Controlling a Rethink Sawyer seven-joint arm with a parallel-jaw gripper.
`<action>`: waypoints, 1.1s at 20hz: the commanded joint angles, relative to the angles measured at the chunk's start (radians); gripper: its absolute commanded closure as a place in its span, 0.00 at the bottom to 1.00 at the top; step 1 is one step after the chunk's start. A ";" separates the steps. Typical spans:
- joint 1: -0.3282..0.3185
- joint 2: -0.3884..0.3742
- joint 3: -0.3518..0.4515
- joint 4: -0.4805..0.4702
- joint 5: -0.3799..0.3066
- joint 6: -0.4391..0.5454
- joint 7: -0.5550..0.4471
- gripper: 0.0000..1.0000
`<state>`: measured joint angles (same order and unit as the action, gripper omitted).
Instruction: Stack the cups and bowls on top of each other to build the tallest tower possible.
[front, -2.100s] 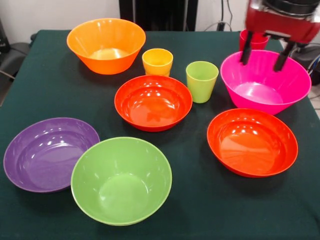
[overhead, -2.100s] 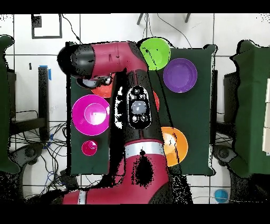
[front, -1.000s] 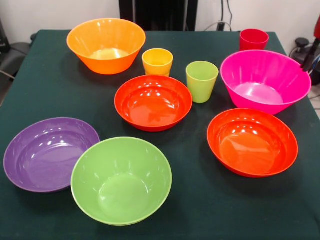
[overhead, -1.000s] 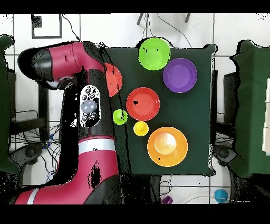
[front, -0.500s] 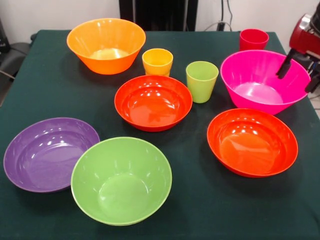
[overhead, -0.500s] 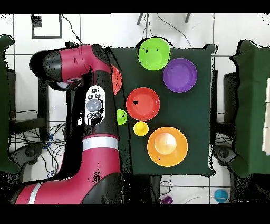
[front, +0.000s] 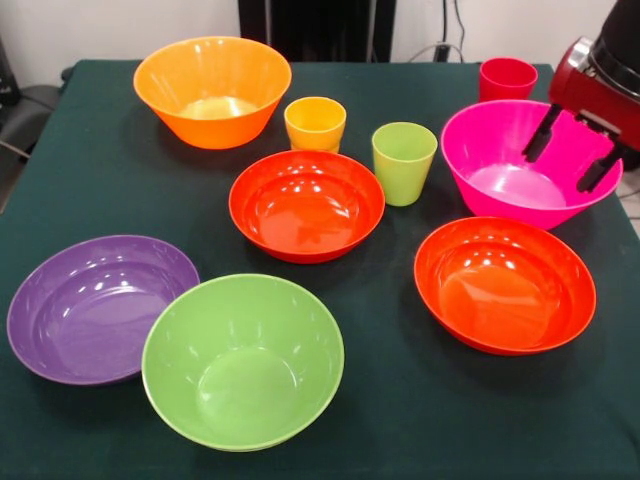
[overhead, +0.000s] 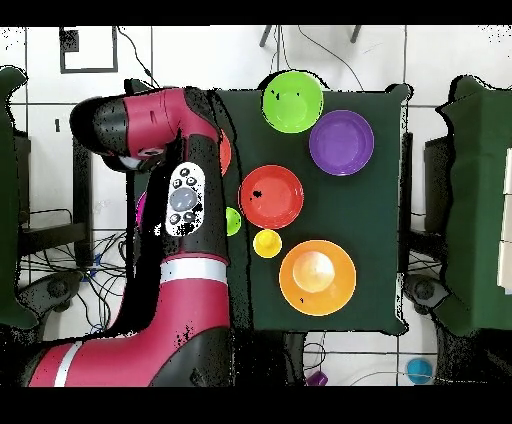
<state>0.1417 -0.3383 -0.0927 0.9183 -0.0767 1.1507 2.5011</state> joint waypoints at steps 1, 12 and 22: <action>0.001 0.035 0.023 -0.001 0.005 0.016 0.113 0.00; 0.015 0.062 0.008 0.053 0.025 -0.066 0.139 0.00; 0.039 0.049 -0.012 0.073 0.032 -0.060 0.150 0.00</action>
<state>0.1543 -0.2883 -0.1465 0.9186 -0.0622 1.1507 2.5011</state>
